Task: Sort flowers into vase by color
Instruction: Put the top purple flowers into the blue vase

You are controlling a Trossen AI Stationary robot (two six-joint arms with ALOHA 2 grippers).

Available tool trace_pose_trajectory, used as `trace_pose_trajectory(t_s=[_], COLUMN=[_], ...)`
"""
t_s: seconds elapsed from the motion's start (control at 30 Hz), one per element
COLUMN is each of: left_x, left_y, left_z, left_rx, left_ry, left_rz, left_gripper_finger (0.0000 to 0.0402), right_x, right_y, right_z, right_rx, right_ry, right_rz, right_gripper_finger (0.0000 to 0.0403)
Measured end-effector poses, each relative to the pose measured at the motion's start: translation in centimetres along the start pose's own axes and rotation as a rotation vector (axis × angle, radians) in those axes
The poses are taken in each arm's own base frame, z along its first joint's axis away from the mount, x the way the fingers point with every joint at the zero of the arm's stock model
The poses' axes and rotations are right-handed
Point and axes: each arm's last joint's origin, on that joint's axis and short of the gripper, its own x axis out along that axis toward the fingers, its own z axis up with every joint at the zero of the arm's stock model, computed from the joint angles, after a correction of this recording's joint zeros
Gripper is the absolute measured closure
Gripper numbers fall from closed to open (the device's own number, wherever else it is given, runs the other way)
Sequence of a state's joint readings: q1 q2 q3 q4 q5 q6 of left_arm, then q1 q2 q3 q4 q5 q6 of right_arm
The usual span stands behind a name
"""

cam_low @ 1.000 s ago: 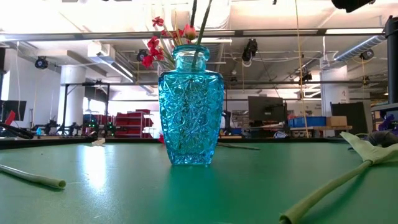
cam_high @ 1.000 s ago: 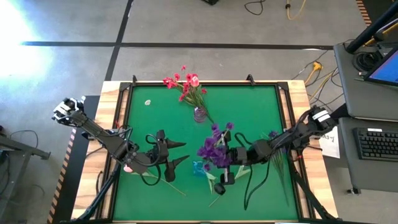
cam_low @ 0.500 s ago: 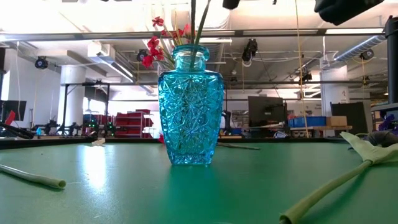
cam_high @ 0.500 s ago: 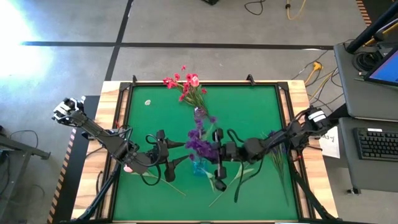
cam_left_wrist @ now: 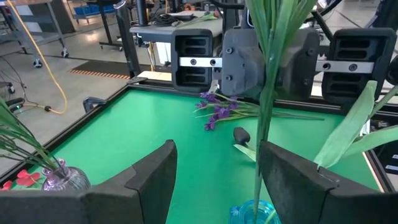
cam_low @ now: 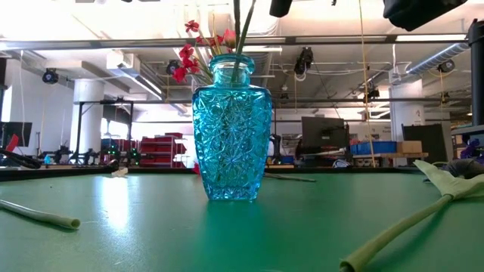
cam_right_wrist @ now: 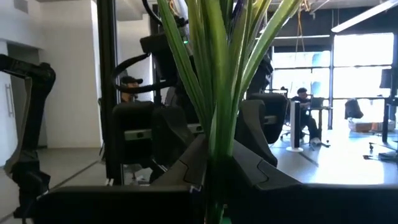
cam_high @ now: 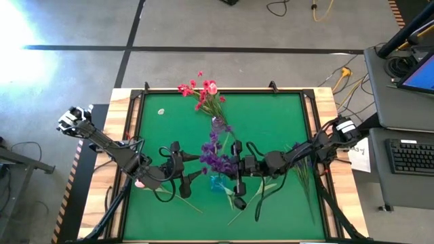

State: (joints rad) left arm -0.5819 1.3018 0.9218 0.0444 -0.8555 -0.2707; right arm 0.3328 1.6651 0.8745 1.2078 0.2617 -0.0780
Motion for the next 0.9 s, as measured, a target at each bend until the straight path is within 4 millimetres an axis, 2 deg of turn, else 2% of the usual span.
trace_pose_trajectory(t_s=[0.9], left_x=[0.09], left_y=[-0.07], left_z=[-0.13], left_rx=[0.005], left_ry=[0.005], left_rz=[0.001], left_gripper_finger=[0.0189], right_x=[-0.02], right_y=[0.05], right_z=[-0.46], right_rx=[-0.065], right_ry=[0.053], right_rz=[0.006], right_gripper_finger=[0.0374])
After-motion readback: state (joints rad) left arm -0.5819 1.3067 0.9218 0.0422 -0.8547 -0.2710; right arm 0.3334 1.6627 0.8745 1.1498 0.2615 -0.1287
